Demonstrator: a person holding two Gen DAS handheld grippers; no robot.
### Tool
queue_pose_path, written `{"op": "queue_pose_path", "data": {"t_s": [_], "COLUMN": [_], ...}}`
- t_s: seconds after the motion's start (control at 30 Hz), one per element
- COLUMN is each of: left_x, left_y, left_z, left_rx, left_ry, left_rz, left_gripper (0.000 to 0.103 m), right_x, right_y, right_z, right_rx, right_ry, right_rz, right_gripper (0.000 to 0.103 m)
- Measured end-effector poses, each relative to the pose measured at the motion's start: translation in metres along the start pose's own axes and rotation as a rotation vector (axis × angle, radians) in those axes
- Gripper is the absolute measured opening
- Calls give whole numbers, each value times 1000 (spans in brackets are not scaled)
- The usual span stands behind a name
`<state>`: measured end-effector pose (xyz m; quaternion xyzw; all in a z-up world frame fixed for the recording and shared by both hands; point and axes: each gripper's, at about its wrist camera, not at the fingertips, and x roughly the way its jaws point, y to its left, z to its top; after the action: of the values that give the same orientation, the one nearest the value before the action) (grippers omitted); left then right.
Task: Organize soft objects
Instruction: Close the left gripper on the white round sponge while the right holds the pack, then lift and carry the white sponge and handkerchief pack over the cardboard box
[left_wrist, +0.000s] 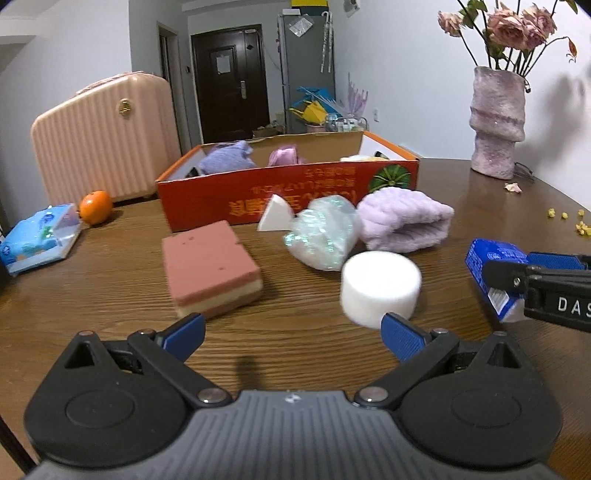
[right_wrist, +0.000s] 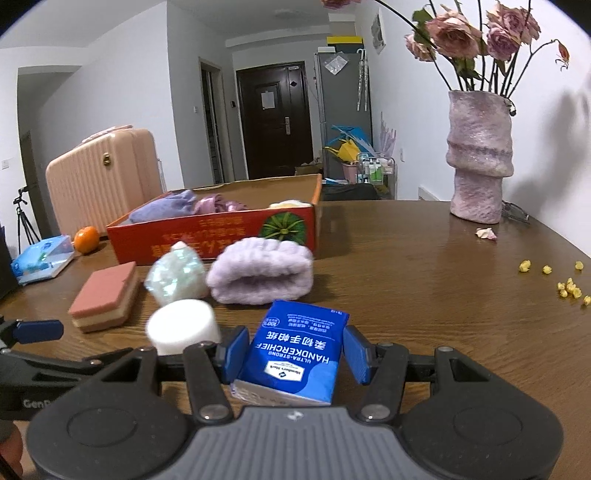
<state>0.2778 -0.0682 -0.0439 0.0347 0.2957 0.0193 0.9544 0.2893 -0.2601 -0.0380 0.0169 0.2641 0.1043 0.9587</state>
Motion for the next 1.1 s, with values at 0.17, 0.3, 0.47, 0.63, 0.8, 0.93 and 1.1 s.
{"op": "queue_pose_path", "data": {"t_s": [0.17,0.3,0.47,0.63,0.8,0.93,1.1], "left_x": [12,21,35,45,52,56,54], "left_y": [-17,-28,-41,-49,-56,-56,-54], "left_z": [7,12,19,24,27,28,28], "left_rx": [12,19,27,35,54,51,46], "left_ry": [10,19,36,41,48,69,55], "left_rz": [-18,-33,-35,-33,-37,-77,-94], "left_gripper": [103,103,103,103,94,61,59], "right_x": [7,15,26,36,41,39,38], "right_y": [-15,-24,-36,-45,-48,-47,-46], "right_z": [5,9,17,23,25,24,23], "right_rx": [-8,-21,-35,-31,-36,-40,-44], "right_ry": [-15,-27,-46,-48,-47,-49,-51], "right_rz": [-7,-15,-19,-17,-8,-1,-4], "right_gripper": [55,55,55,55,55,55,55]}}
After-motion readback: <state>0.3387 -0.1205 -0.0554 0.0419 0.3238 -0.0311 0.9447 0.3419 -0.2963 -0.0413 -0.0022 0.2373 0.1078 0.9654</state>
